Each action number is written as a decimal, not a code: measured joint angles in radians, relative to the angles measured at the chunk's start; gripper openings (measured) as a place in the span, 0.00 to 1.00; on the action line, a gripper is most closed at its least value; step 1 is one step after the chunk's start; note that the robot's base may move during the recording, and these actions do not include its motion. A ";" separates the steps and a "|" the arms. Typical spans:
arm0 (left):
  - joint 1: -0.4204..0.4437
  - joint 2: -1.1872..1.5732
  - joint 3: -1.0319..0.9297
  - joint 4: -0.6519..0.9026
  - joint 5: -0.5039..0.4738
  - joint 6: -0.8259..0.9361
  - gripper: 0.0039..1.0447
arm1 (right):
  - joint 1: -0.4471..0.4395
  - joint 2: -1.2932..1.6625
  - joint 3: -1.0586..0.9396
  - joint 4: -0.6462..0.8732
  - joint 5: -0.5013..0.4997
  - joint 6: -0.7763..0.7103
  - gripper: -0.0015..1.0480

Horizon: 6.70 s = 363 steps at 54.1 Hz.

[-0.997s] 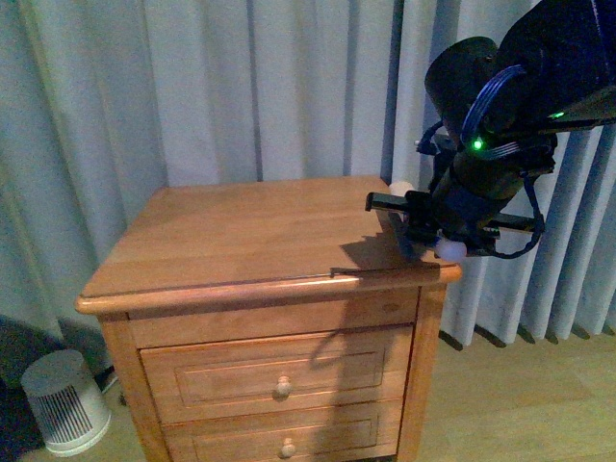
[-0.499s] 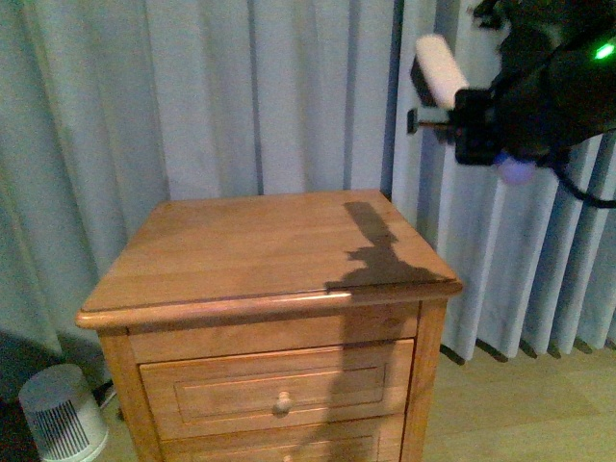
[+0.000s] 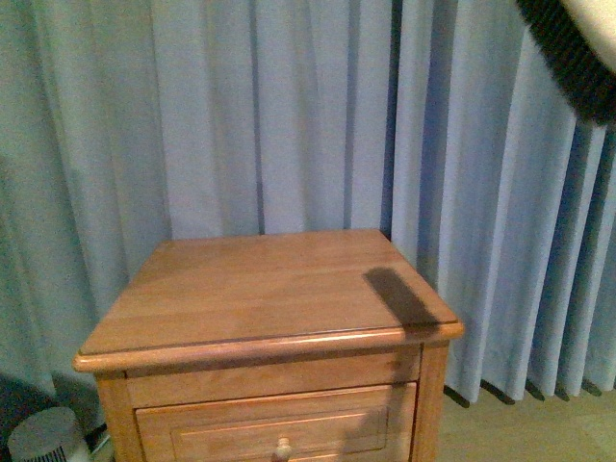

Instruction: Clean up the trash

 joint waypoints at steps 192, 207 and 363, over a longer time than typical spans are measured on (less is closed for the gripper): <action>-0.159 0.845 0.414 -0.291 0.087 0.936 0.25 | 0.159 -0.377 -0.190 -0.092 0.292 -0.035 0.19; -0.266 0.987 0.460 -0.323 0.101 1.040 0.25 | 0.159 -0.377 -0.190 -0.092 0.292 -0.035 0.19; -0.320 1.445 0.822 -0.666 -0.093 1.247 0.25 | 0.006 0.815 0.495 -0.203 -0.079 -0.132 0.19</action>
